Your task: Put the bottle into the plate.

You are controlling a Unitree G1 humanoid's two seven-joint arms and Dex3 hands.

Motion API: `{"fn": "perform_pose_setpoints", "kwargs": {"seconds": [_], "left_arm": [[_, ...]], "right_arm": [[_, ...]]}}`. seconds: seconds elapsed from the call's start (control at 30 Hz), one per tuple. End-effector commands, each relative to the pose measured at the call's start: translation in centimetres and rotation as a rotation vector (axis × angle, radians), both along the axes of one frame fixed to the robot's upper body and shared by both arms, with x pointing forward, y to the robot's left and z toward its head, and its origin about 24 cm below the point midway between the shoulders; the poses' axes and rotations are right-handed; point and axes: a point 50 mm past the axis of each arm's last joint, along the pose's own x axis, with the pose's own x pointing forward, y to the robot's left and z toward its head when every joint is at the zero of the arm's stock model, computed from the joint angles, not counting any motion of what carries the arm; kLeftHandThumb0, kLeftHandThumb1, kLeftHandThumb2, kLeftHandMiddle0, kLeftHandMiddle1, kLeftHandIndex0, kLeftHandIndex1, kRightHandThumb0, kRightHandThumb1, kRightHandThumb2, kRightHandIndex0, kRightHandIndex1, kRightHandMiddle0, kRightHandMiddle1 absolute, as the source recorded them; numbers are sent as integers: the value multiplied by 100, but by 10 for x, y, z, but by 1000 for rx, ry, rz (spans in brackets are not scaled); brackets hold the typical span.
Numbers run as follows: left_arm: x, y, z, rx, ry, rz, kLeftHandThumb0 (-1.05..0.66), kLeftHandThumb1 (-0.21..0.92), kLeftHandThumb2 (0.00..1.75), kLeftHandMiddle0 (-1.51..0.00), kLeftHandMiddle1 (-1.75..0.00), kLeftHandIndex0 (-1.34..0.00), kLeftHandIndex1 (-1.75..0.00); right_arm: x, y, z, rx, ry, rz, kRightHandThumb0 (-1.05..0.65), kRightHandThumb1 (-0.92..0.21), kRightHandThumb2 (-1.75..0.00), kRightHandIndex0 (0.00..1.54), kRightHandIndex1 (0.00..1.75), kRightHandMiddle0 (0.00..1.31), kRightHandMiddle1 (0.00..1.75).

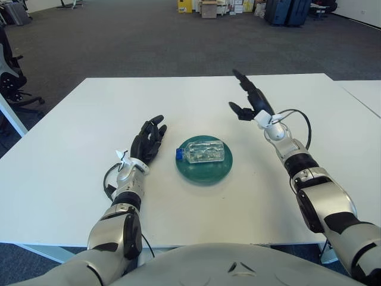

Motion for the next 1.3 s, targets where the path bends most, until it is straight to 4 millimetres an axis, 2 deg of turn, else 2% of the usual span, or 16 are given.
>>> {"fn": "perform_pose_setpoints", "kwargs": {"seconds": [0.0, 0.03, 0.17, 0.3, 0.77, 0.97, 1.27], "left_arm": [[-6, -3, -11, -9, 69, -6, -62, 92, 74, -58, -71, -19, -98], [-6, -3, -11, -11, 70, -5, -62, 92, 74, -57, -71, -19, -98], [-6, -3, -11, -13, 70, -4, -64, 92, 75, -56, -75, -18, -98], [-6, -3, -12, -9, 69, -3, -64, 92, 76, -55, -77, -19, -99], [-8, 2, -12, -9, 67, 11, -65, 92, 78, -55, -79, -18, -100], [-9, 4, -12, -1, 67, 13, -66, 92, 78, -55, -80, -18, -101], [-10, 6, -12, 7, 60, 14, -67, 92, 77, -55, -81, -19, -102]], "right_arm": [[-6, -5, -29, 199, 177, -55, -99, -92, -84, 3, 1, 1, 21], [-7, -5, -34, 255, 219, -69, -95, -92, -85, 9, 2, 1, 31], [-8, 1, -45, 441, 316, -72, -86, -92, -87, 23, 4, 0, 55], [-11, 6, -53, 551, 375, -45, -80, -92, -88, 30, 5, 0, 69], [-17, -7, -64, 568, 444, -37, -74, -92, -86, 38, 4, 0, 80], [-30, -10, -80, 565, 487, -68, -76, -92, -87, 41, 5, 1, 84], [-40, -14, -92, 519, 518, -87, -77, -92, -89, 43, 5, 1, 86]]}}
